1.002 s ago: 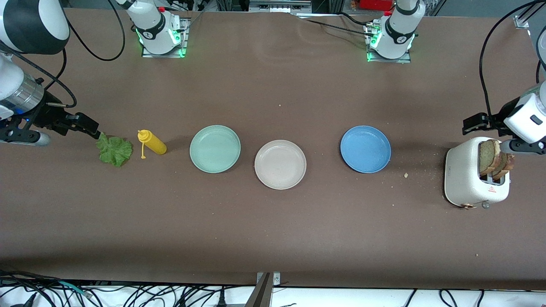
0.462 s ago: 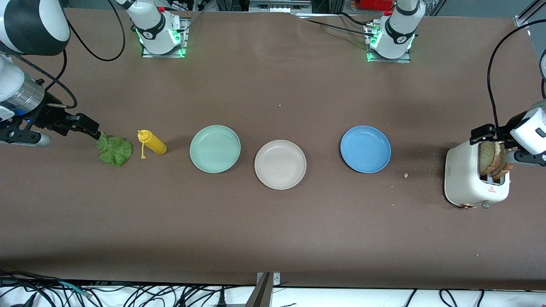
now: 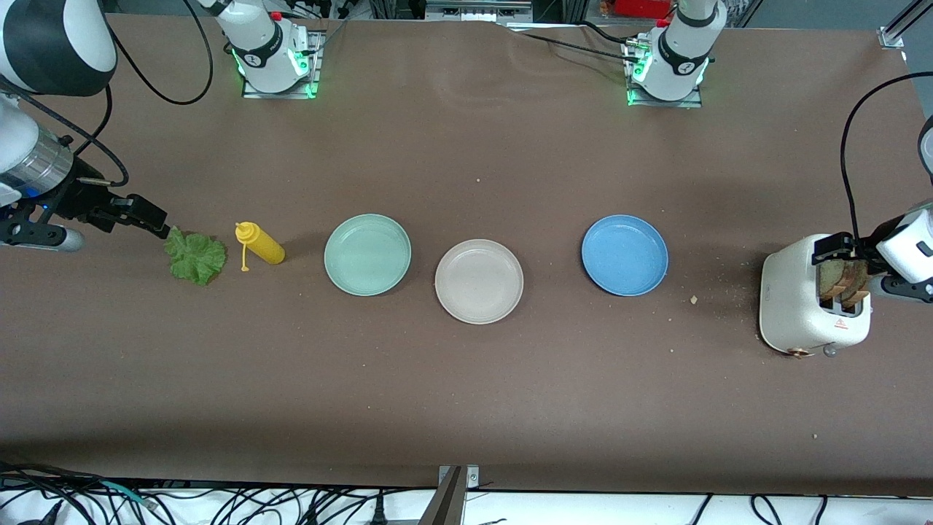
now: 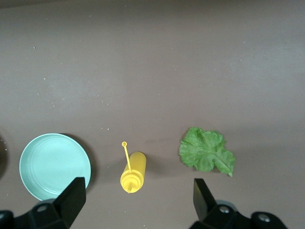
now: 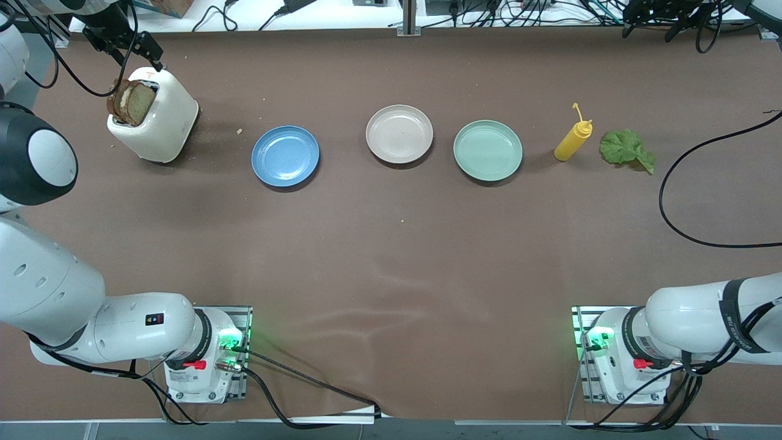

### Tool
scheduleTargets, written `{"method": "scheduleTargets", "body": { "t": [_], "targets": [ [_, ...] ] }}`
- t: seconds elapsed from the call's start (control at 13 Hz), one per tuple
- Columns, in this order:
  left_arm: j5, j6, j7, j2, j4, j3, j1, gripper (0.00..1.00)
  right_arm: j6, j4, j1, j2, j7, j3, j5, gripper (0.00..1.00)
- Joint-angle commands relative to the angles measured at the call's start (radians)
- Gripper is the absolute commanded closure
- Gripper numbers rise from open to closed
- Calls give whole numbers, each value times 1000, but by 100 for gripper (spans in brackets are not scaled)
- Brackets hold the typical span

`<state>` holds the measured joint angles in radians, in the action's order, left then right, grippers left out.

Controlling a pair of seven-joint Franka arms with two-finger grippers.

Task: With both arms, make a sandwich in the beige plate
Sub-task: 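Lower the left gripper onto a toasted bread slice in the white toaster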

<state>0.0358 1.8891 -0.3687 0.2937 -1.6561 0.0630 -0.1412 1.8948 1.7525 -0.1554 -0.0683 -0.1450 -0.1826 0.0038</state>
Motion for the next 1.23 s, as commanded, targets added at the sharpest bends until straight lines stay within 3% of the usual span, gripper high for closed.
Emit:
{"method": "scheduleTargets", "body": {
  "t": [0.0,0.92,1.08,1.16],
  "targets": [
    [-10,31,-65,25,-1,-9,-34,0,-19,-14,-7,-4,8,-3,5,0],
    [-51,94,-95,81,-43,-9,-73,1,-19,-13,-7,-4,8,-3,5,0],
    [-51,91,-93,82,-60,-9,-80,21,-19,-13,-7,-4,5,-3,5,0],
    [-51,88,-93,84,-62,-9,-107,49,-19,-14,-7,-4,5,-3,5,0]
  ]
}}
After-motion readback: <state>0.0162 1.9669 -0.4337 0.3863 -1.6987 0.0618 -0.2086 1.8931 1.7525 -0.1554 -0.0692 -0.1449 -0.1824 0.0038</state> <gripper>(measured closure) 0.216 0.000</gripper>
